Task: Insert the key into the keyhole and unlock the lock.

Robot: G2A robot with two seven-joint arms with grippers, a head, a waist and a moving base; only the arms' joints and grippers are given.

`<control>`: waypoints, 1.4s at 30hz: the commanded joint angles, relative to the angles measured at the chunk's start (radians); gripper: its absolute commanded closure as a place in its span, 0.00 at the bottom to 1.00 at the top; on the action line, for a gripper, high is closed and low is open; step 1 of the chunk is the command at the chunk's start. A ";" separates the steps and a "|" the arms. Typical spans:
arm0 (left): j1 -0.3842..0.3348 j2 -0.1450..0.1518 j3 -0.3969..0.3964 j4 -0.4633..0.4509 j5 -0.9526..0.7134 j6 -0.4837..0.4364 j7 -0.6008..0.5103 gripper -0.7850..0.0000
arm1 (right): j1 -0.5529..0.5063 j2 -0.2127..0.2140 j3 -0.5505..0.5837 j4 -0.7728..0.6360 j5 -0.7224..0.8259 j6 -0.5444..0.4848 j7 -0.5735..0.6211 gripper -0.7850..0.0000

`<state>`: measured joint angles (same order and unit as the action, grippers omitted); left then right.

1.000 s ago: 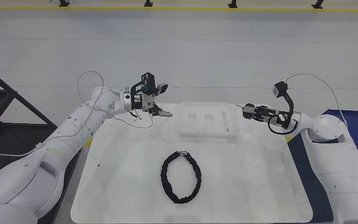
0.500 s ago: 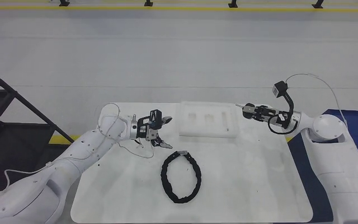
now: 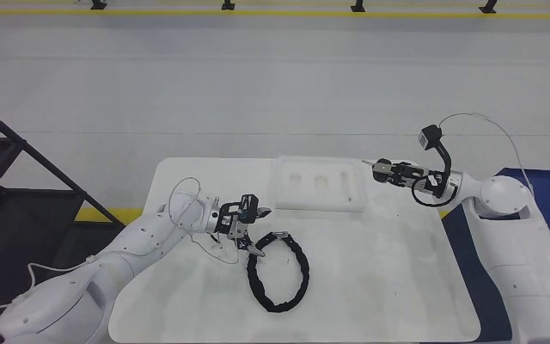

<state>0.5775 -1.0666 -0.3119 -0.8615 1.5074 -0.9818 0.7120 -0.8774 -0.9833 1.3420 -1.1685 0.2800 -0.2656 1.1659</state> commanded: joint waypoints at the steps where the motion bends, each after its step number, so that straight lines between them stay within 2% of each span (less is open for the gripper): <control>1: 0.000 0.000 0.000 0.000 0.000 0.000 0.000 0.00 | 0.000 0.000 0.000 0.000 0.000 0.000 0.000 1.00; 14: 0.016 -0.001 -0.004 0.000 -0.017 0.012 -0.017 0.00 | 0.000 0.000 0.000 0.000 0.000 0.000 0.000 1.00; 17: 0.025 -0.011 -0.011 -0.003 -0.050 -0.026 0.010 0.00 | 0.000 0.000 0.000 0.000 0.000 0.000 0.000 1.00; 20: 0.018 -0.035 -0.006 0.024 -0.051 -0.020 -0.003 0.00 | 0.000 0.000 0.000 0.000 0.000 0.000 0.000 1.00; 25: -0.008 -0.094 0.019 0.091 -0.023 -0.004 -0.035 0.00 | 0.000 0.000 0.000 0.000 0.000 0.000 0.000 1.00; 31: -0.027 -0.155 0.051 0.180 0.032 0.009 0.002 0.00 | 0.000 0.000 0.000 0.000 0.000 0.000 0.000 1.00; 42: -0.047 -0.237 0.098 0.330 0.144 0.066 0.085 0.00 | 0.000 0.000 0.000 0.000 0.000 0.000 0.000 1.00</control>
<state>0.5297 -1.2977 -0.2157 -0.5448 1.6485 -0.9182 0.7874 -0.8774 -0.9833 1.3420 -1.1685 0.2800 -0.2656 1.1659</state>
